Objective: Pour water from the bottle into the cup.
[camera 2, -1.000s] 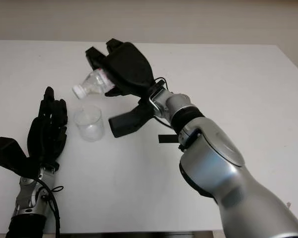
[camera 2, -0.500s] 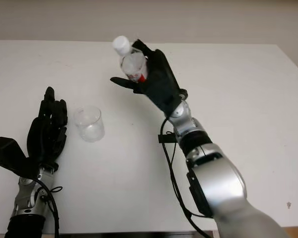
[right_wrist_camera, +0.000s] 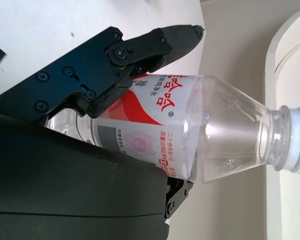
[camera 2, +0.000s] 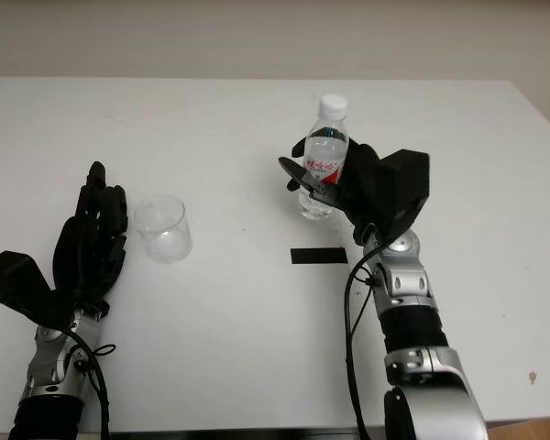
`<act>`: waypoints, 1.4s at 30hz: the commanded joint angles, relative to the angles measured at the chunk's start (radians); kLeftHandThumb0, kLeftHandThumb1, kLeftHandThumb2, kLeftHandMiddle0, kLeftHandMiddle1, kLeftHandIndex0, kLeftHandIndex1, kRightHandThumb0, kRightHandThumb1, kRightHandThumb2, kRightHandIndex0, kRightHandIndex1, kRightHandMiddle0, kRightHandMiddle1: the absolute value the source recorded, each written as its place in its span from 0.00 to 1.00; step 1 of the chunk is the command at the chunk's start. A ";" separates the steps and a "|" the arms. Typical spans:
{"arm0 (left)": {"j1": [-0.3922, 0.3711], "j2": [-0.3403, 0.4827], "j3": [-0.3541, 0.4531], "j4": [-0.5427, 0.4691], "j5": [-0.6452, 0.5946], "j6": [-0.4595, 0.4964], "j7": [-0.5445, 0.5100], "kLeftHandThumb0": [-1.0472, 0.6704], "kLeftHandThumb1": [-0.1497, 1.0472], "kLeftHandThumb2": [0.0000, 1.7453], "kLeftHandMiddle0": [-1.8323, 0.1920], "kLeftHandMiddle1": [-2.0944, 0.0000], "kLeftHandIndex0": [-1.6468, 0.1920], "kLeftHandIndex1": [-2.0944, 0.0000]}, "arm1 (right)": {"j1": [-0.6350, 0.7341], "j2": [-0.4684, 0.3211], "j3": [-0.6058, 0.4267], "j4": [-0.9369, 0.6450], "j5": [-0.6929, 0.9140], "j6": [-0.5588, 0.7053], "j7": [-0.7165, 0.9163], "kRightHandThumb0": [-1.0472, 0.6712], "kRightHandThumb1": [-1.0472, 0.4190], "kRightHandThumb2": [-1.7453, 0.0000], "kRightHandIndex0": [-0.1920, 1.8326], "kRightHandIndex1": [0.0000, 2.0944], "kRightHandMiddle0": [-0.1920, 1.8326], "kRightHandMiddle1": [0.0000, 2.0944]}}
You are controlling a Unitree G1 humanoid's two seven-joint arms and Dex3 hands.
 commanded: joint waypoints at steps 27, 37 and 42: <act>0.018 0.014 0.009 -0.016 -0.003 0.027 -0.003 0.20 1.00 0.29 0.99 0.98 0.98 0.97 | 0.126 0.020 0.055 -0.191 -0.046 0.214 -0.010 0.38 0.00 0.74 0.92 1.00 0.70 1.00; 0.011 0.025 0.014 -0.004 -0.007 0.021 -0.014 0.20 1.00 0.28 0.99 0.97 0.98 0.97 | 0.194 0.040 0.037 -0.206 -0.025 0.187 0.003 0.38 0.00 0.75 0.92 1.00 0.70 1.00; 0.009 0.027 0.017 -0.006 -0.016 0.031 -0.020 0.20 1.00 0.28 0.99 0.97 0.98 0.98 | 0.224 0.048 0.029 -0.204 -0.017 0.158 -0.001 0.38 0.00 0.75 0.92 1.00 0.70 1.00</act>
